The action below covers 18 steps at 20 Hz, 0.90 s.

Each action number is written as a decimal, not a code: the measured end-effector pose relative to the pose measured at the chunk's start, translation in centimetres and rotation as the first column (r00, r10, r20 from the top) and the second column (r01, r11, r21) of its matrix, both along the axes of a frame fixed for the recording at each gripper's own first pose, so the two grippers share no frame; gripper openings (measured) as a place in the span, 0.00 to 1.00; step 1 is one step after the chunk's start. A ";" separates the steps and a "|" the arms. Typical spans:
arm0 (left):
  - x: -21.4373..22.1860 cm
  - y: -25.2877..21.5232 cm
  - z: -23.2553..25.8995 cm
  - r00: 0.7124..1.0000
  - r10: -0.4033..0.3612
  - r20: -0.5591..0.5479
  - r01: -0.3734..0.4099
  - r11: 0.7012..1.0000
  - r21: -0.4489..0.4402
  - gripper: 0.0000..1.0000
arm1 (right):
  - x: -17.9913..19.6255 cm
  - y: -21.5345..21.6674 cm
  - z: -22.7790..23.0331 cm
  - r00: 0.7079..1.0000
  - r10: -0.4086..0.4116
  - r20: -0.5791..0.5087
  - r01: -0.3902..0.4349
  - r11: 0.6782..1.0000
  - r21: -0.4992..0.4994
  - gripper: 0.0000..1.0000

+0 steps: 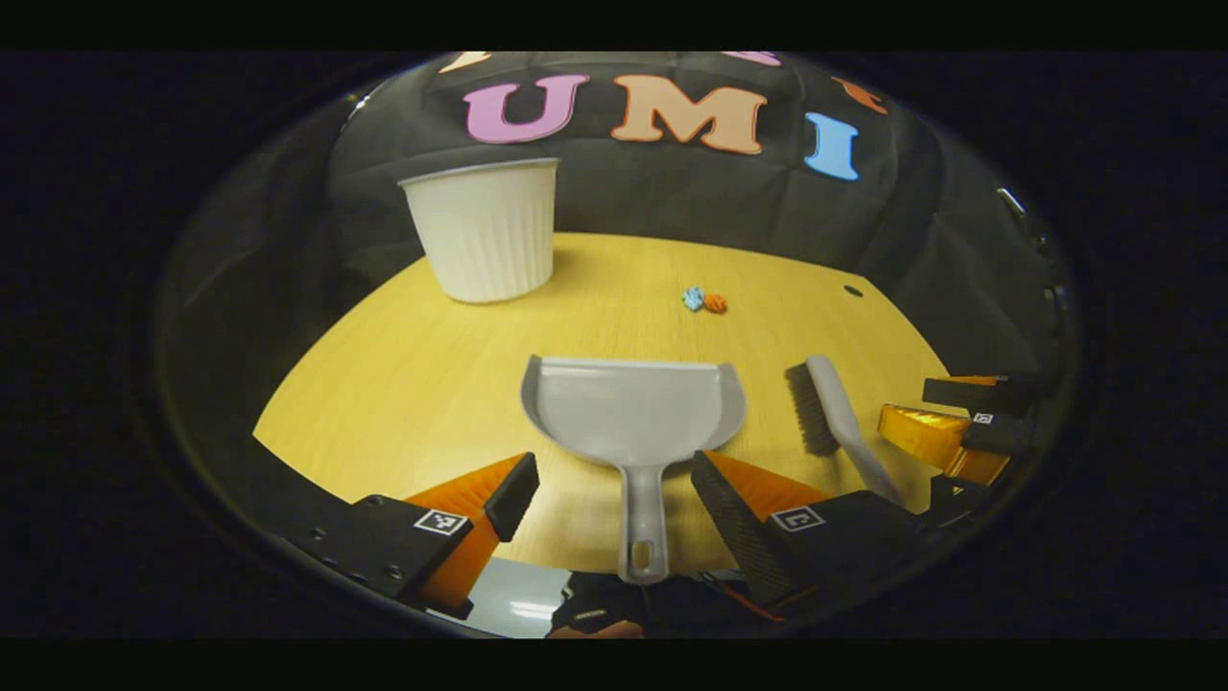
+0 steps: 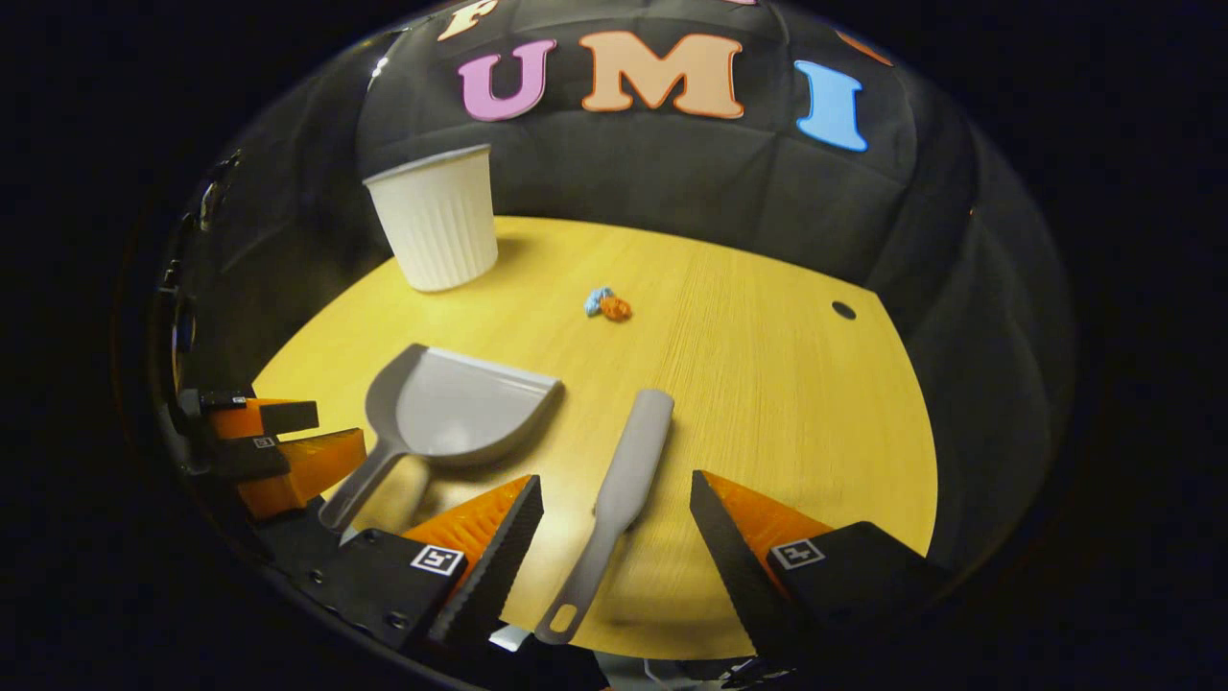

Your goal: Pick up the small broom and dustpan from the desktop, sweep the trash into the dustpan with the broom, and then empty the trash into the garbage bin.

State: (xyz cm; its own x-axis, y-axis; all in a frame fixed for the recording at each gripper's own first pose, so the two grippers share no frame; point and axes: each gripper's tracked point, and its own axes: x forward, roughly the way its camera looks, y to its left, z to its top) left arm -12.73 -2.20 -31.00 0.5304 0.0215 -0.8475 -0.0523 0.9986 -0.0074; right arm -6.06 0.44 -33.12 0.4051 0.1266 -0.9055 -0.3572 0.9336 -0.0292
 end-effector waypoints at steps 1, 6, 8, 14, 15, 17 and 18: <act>-0.5 -0.4 -0.9 1.000 -0.004 -0.030 0.004 1.000 -0.006 0.99 | -0.6 0.0 -0.9 0.999 0.002 -0.050 -0.002 1.000 -0.007 1.00; -1.0 -0.4 -4.4 0.990 -0.034 -0.134 0.034 0.999 -0.004 0.99 | -1.3 -0.4 -4.1 0.968 -0.052 -0.245 0.033 0.996 -0.080 1.00; -1.0 -0.3 -5.0 0.989 -0.032 -0.143 0.032 0.999 -0.005 0.96 | -1.1 -0.2 -4.4 0.955 -0.065 -0.289 0.043 0.996 -0.083 0.94; -2.6 -0.4 -6.8 0.975 -0.015 -0.222 -0.001 0.997 -0.072 0.41 | -0.4 -0.9 -6.0 0.949 -0.016 -0.315 -0.021 0.993 -0.112 0.28; -2.8 -0.8 -7.1 0.967 -0.048 -0.249 0.027 0.996 -0.089 0.33 | -0.4 -0.9 -6.1 0.951 -0.009 -0.308 -0.024 0.994 -0.105 0.24; -1.9 -0.4 -7.3 0.962 -0.128 -0.243 0.108 0.990 -0.094 0.29 | 0.8 -1.2 -5.8 0.963 -0.021 -0.267 -0.003 0.996 -0.091 0.16; -1.4 -0.1 -7.3 0.956 -0.156 -0.250 0.136 0.986 -0.096 0.25 | 1.9 -1.3 -5.4 0.969 -0.038 -0.246 0.020 0.997 -0.077 0.15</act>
